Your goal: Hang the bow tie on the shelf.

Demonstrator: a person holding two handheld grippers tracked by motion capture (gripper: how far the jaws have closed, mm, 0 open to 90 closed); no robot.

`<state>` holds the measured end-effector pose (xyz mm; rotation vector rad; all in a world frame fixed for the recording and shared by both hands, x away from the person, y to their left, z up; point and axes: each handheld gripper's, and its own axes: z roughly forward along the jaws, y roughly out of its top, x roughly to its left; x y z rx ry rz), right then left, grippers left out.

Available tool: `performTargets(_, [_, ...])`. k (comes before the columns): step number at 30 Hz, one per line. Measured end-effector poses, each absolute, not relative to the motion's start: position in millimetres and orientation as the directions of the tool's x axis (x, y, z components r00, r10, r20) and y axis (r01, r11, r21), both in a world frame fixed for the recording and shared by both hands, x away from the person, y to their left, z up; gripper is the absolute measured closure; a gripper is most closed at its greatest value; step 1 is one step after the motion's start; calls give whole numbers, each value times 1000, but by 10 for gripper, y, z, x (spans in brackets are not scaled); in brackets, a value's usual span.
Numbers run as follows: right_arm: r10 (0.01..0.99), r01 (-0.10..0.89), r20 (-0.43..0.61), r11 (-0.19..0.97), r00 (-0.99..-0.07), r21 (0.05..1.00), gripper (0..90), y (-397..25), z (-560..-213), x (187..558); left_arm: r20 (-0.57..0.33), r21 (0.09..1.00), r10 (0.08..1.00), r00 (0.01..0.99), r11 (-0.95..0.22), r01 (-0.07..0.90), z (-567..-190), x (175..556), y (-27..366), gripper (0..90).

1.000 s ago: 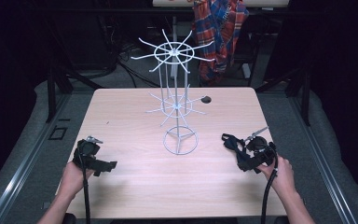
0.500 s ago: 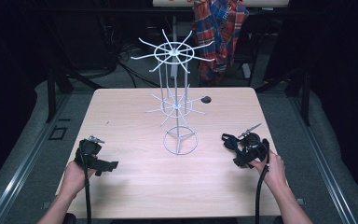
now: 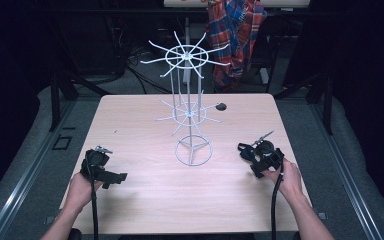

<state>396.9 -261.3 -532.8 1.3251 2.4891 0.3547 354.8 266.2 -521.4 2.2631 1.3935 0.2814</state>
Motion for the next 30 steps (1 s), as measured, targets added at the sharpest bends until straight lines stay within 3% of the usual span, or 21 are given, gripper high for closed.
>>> performTargets(4, [842,765,-146,534,-519,361,522,-2550,-5343,4023,-63,476,883,464,-382,792,-5222,3551,2659,0])
performTargets(13, [833,774,-151,551,-532,313,674,-2474,-5438,4065,-59,471,883,465,-386,793,-5230,3552,2654,0])
performTargets(22, [826,778,-159,564,-541,277,724,-2474,-5451,4073,-62,467,883,465,-387,795,-5235,3551,2654,1])
performTargets(30, [829,774,-156,557,-537,301,750,-2471,-5441,4060,-59,468,883,467,-388,794,-5232,3550,2658,1])
